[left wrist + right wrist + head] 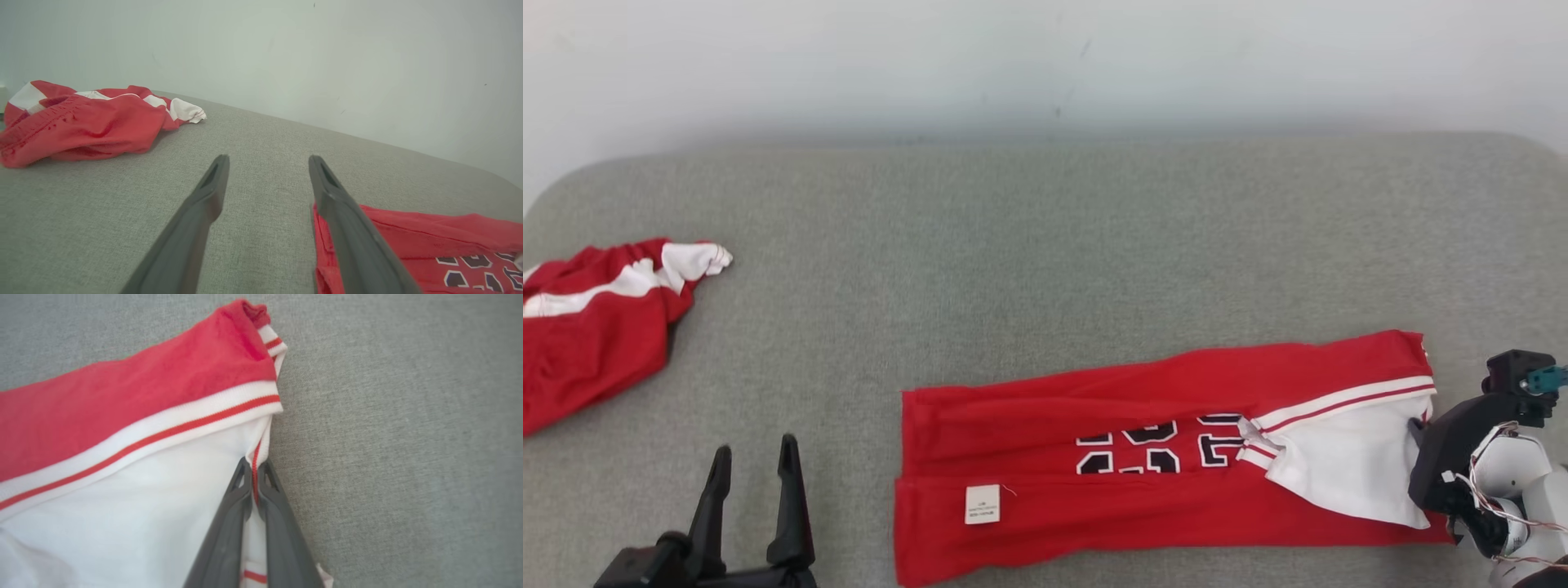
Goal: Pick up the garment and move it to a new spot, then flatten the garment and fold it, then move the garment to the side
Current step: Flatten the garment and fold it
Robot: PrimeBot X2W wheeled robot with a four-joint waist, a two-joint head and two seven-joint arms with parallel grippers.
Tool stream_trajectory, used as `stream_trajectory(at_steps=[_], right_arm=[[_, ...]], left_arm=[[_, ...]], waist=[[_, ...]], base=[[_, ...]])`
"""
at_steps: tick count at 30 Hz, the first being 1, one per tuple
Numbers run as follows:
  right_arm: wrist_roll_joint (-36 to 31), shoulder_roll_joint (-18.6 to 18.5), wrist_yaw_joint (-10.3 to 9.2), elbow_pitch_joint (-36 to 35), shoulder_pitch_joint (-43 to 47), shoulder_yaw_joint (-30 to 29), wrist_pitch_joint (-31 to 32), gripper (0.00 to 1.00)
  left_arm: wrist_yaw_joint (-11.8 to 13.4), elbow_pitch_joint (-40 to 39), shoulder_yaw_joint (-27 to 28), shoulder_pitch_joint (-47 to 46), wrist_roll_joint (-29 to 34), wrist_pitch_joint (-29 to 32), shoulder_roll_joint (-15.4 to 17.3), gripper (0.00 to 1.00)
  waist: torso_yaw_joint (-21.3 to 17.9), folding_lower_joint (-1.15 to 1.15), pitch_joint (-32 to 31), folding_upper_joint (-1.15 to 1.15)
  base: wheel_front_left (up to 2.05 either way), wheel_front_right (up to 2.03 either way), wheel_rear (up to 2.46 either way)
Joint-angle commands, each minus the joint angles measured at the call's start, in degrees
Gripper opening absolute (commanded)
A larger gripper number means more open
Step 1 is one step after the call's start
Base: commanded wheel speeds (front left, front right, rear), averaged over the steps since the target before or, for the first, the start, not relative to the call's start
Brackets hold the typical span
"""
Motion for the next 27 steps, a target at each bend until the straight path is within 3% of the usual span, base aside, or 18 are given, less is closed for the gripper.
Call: stream_trajectory(at_steps=[1,9,16,20,27], right_arm=[[-0.9,-0.6,-0.17,0.4,-0.5,-0.5,-0.6,0.00],[-11.3,-2.5,-0.17,3.9,-1.5,-8.1,-4.0,0.00],[-19.9,-1.2,-0.17,1.6,-1.2,-10.6,-2.7,0.00],[-18.8,1.8,-0.16,-1.3,-1.4,-7.5,-0.2,0.00],[-11.1,5.4,-0.16,-10.7,1.3,8.5,8.5,0.00]], left_arm=[[0.3,0.2,0.3,1.0,-0.1,0.0,0.0,1.00],[0.8,0.2,-0.4,3.5,-0.8,0.0,0.0,1.00],[1.3,-0.3,-1.2,4.6,-1.2,0.0,0.0,1.00],[1.6,-0.4,-1.3,5.0,-1.2,0.0,0.0,1.00],[1.8,-0.3,-1.4,5.6,-1.2,0.0,0.0,1.00]], waist=[[-1.4,0.00,-2.0,-0.01],[-2.8,0.00,-5.9,-0.01],[-3.1,0.00,-7.2,-0.01],[-3.3,0.00,-7.6,-0.01],[-3.1,0.00,-8.1,-0.01]], base=[[0.00,0.00,0.00],[0.00,0.00,0.00],[0.00,0.00,0.00],[0.00,0.00,0.00],[0.00,0.00,0.00]])
